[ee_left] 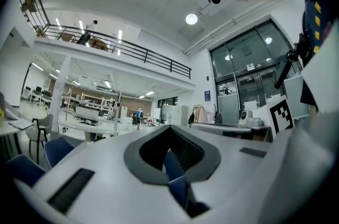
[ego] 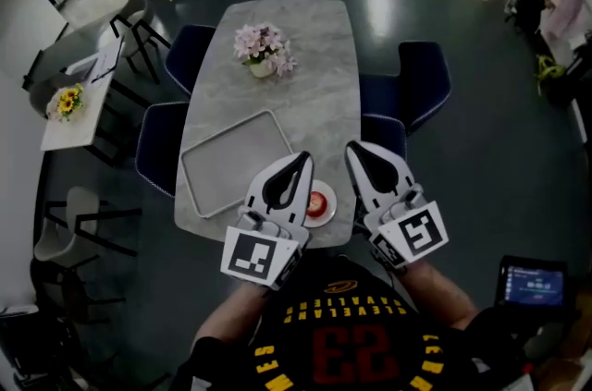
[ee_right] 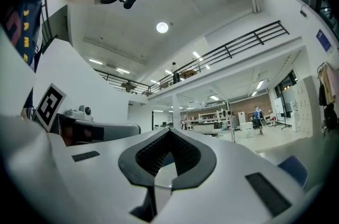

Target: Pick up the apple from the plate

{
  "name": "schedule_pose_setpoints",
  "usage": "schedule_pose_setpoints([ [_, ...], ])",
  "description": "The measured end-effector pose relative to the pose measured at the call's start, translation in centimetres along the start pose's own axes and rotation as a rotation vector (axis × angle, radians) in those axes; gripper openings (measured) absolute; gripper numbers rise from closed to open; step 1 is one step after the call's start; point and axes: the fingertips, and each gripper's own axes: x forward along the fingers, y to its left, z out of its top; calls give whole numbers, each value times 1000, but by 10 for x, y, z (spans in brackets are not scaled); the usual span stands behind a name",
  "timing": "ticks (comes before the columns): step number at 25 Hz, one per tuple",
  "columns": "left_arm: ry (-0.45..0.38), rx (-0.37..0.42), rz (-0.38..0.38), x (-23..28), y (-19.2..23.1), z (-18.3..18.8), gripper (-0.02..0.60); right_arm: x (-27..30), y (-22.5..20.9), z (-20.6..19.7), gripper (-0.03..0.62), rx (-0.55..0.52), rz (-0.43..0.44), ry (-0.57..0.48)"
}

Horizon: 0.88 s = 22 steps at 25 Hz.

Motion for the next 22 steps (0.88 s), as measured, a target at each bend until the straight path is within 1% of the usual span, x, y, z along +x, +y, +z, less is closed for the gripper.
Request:
schedule_pose_setpoints([
  [4, -40, 49, 11, -17, -21, 11, 0, -20, 11, 23, 6, -44, 16, -52],
  [10, -136, 137, 27, -35, -48, 37, 0, -40, 28, 43, 6, -92, 57, -107],
  [15, -150, 164, 43, -46, -59, 44, 0, -48, 41, 55, 6, -94, 86, -132],
  [22, -169, 226, 79, -52, -51, 60, 0, -48, 47, 74, 6, -163, 111, -180],
])
